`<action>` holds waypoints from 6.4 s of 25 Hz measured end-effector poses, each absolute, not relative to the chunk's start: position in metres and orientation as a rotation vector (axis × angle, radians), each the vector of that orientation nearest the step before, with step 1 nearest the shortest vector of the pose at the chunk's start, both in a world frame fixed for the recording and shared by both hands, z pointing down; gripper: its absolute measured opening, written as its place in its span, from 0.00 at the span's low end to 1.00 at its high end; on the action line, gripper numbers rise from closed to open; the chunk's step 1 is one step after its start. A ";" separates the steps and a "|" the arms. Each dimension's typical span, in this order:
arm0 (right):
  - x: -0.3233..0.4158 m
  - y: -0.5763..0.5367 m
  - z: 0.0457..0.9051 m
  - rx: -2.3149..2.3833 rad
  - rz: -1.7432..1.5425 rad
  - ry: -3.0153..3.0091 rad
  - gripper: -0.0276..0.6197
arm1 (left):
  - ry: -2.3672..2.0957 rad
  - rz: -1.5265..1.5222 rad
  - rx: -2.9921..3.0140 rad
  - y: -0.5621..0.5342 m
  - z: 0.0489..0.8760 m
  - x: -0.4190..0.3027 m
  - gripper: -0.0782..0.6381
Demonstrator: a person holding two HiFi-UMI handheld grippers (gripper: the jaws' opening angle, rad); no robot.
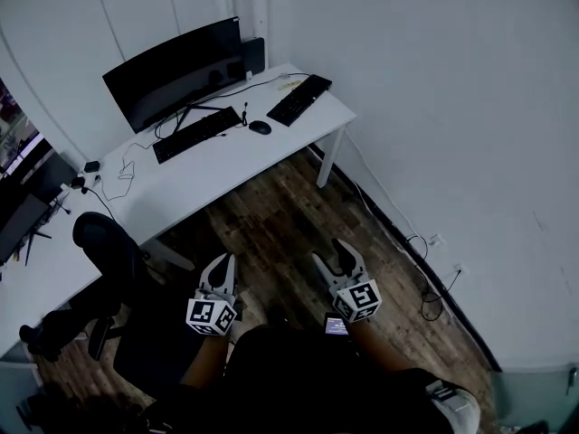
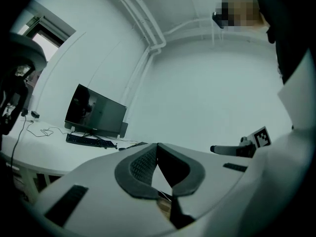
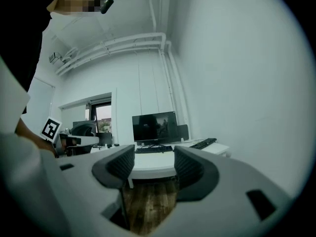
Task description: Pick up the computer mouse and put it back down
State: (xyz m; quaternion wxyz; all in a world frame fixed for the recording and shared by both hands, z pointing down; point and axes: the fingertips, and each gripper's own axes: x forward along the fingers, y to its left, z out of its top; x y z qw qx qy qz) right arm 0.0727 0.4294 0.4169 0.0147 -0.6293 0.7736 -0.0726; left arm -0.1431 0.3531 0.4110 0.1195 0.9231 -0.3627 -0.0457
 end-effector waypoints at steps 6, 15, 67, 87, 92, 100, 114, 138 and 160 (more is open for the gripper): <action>0.075 0.351 0.404 -1.950 -0.181 2.440 0.41 | -1.036 -0.170 2.702 0.276 0.408 -0.129 0.10; 0.116 0.263 0.415 -1.976 -0.159 2.440 0.41 | -1.064 -0.188 2.650 0.191 0.427 -0.108 0.10; 0.123 -0.245 0.599 -1.514 -0.469 3.236 0.55 | -1.274 -0.052 2.480 -0.191 0.532 -0.034 0.10; 0.123 -0.261 0.684 -1.511 -0.717 3.461 0.55 | -1.300 0.027 2.436 -0.230 0.563 -0.036 0.10; 0.123 -0.260 0.683 -1.503 -0.703 3.478 0.53 | -1.286 0.023 2.434 -0.229 0.564 -0.032 0.10; 0.124 -0.262 0.679 -1.505 -0.732 3.456 0.52 | -1.293 0.001 2.428 -0.225 0.561 -0.035 0.10; 0.119 -0.275 0.568 -1.492 -0.497 3.267 0.52 | -1.370 -0.079 2.462 -0.226 0.512 -0.063 0.10; 0.170 -0.251 0.338 -1.484 -0.111 2.837 0.52 | -1.565 -0.236 2.631 -0.227 0.359 -0.100 0.10; 0.156 -0.266 0.331 -1.421 -0.124 2.805 0.52 | -1.625 -0.137 2.643 -0.235 0.339 -0.102 0.10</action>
